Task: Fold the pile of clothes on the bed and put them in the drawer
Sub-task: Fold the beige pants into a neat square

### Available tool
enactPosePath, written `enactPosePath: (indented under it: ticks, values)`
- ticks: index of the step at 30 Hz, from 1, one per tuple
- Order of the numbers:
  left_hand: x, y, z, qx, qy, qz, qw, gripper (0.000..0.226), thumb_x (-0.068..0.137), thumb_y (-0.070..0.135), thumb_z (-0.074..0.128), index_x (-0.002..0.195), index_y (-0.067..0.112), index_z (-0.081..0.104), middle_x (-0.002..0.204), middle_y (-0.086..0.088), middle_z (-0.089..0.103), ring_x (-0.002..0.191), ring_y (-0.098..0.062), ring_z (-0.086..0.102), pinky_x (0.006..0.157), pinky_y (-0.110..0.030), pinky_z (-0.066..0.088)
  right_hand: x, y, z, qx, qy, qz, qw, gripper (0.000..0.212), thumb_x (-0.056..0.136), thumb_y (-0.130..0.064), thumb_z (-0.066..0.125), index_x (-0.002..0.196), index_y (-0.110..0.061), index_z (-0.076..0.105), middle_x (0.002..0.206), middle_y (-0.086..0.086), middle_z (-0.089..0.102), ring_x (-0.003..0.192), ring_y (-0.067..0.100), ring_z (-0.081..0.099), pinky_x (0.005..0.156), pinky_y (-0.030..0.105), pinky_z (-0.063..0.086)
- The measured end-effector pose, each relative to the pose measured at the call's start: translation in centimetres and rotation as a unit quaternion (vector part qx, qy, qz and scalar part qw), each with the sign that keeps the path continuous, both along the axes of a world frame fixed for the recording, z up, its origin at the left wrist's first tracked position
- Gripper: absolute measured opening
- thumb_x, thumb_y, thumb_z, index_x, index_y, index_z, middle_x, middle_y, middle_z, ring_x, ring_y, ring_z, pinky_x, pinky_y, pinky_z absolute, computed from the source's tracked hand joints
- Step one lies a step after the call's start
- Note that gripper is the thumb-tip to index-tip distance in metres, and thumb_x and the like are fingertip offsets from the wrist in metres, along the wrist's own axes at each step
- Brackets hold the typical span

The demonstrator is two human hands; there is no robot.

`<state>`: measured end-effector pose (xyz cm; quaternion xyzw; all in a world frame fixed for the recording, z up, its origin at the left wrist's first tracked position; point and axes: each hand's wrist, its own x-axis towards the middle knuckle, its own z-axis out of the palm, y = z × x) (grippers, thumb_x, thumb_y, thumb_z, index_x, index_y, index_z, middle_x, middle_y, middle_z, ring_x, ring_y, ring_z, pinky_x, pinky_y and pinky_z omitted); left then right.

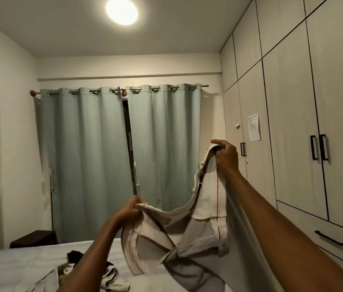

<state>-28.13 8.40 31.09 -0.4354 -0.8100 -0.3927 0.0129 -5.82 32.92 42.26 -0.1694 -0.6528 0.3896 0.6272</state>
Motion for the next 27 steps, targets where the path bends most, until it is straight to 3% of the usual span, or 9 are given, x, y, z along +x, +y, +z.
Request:
enactPosePath:
  ticks: [3, 6, 8, 11, 15, 19, 22, 25, 27]
  values:
    - [1.5, 1.8, -3.9, -0.063, -0.068, -0.059, 0.994, 0.017, 0.073, 0.041, 0.058, 0.078, 0.029, 0.069, 0.075, 0.009, 0.065, 0.077, -0.011, 0.060, 0.070, -0.027, 0.050, -1.3, -0.7, -0.8, 0.018, -0.037, -0.038, 0.998, 0.045, 0.088, 0.004, 0.047, 0.117, -0.019, 0.073, 0.117, 0.001, 0.071, 0.101, 0.017, 0.064, 0.079, 0.023, 0.046]
    - [2.5, 3.6, -5.0, -0.097, -0.009, -0.020, 0.995, 0.041, 0.082, 0.047, 0.073, 0.049, 0.026, 0.059, 0.046, 0.014, 0.052, 0.051, -0.001, 0.047, 0.051, -0.020, 0.036, -1.9, -0.8, -1.3, 0.034, -0.077, -0.051, 0.995, 0.043, 0.089, 0.004, 0.048, 0.120, -0.015, 0.072, 0.121, 0.004, 0.071, 0.112, 0.022, 0.065, 0.088, 0.022, 0.046]
    - [2.7, 4.5, -4.2, -0.054, 0.012, 0.019, 0.998, 0.034, 0.093, 0.036, 0.062, 0.064, 0.018, 0.067, 0.061, 0.003, 0.065, 0.059, -0.013, 0.059, 0.051, -0.024, 0.039, -1.8, -0.1, -1.3, 0.026, -0.109, -0.047, 0.993, 0.043, 0.089, 0.004, 0.049, 0.123, -0.012, 0.070, 0.124, 0.008, 0.070, 0.117, 0.025, 0.063, 0.095, 0.025, 0.046]
    - [1.4, 4.2, -1.4, 0.055, 0.009, 0.082, 0.995, 0.026, 0.091, 0.022, 0.051, 0.093, 0.010, 0.074, 0.093, -0.018, 0.073, 0.078, -0.030, 0.066, 0.062, -0.029, 0.045, -0.8, 1.3, -1.0, 0.040, -0.168, -0.061, 0.983, 0.050, 0.083, 0.004, 0.053, 0.128, -0.011, 0.066, 0.128, 0.011, 0.067, 0.120, 0.029, 0.061, 0.102, 0.034, 0.049]
    - [-1.3, 0.9, 4.2, 0.140, -0.084, 0.140, 0.977, 0.025, 0.090, 0.020, 0.057, 0.079, 0.002, 0.070, 0.067, -0.022, 0.065, 0.044, -0.028, 0.055, 0.042, -0.026, 0.044, 2.1, 4.9, -0.1, 0.132, -0.220, -0.168, 0.952, 0.034, 0.090, -0.001, 0.055, 0.120, -0.009, 0.069, 0.119, 0.015, 0.070, 0.113, 0.034, 0.064, 0.098, 0.042, 0.052]
    - [-3.8, -1.3, 10.1, 0.243, -0.227, 0.143, 0.932, 0.011, 0.089, 0.005, 0.056, 0.084, 0.000, 0.065, 0.066, -0.016, 0.057, 0.042, -0.025, 0.052, 0.042, -0.026, 0.048, 4.5, 7.9, 1.8, 0.165, -0.322, -0.291, 0.886, 0.024, 0.100, -0.023, 0.050, 0.109, -0.011, 0.068, 0.106, 0.015, 0.070, 0.099, 0.038, 0.066, 0.080, 0.039, 0.051]
    - [-4.2, -1.6, 13.9, 0.313, -0.275, 0.100, 0.903, 0.018, 0.093, -0.001, 0.049, 0.102, -0.002, 0.065, 0.077, -0.019, 0.060, 0.054, -0.029, 0.057, 0.035, -0.027, 0.048, 5.1, 8.2, 3.5, 0.131, -0.381, -0.331, 0.853, 0.026, 0.101, -0.029, 0.043, 0.108, -0.012, 0.062, 0.101, 0.012, 0.067, 0.092, 0.035, 0.066, 0.075, 0.037, 0.051]
    - [-3.3, -1.7, 16.5, 0.365, -0.299, 0.050, 0.880, 0.028, 0.095, -0.004, 0.036, 0.106, -0.004, 0.062, 0.092, -0.024, 0.064, 0.069, -0.033, 0.062, 0.035, -0.032, 0.050, 4.5, 8.3, 5.3, 0.052, -0.337, -0.249, 0.907, 0.018, 0.095, -0.018, 0.048, 0.098, -0.009, 0.063, 0.085, 0.013, 0.067, 0.074, 0.033, 0.069, 0.069, 0.039, 0.059]
    - [-2.6, -1.5, 17.5, 0.382, -0.298, 0.021, 0.875, 0.035, 0.095, 0.000, 0.032, 0.109, -0.004, 0.064, 0.101, -0.026, 0.066, 0.073, -0.033, 0.063, 0.041, -0.034, 0.053, 3.9, 8.9, 6.5, -0.030, -0.234, -0.137, 0.962, 0.018, 0.090, -0.013, 0.049, 0.092, -0.006, 0.065, 0.089, 0.017, 0.070, 0.077, 0.036, 0.070, 0.072, 0.047, 0.062]
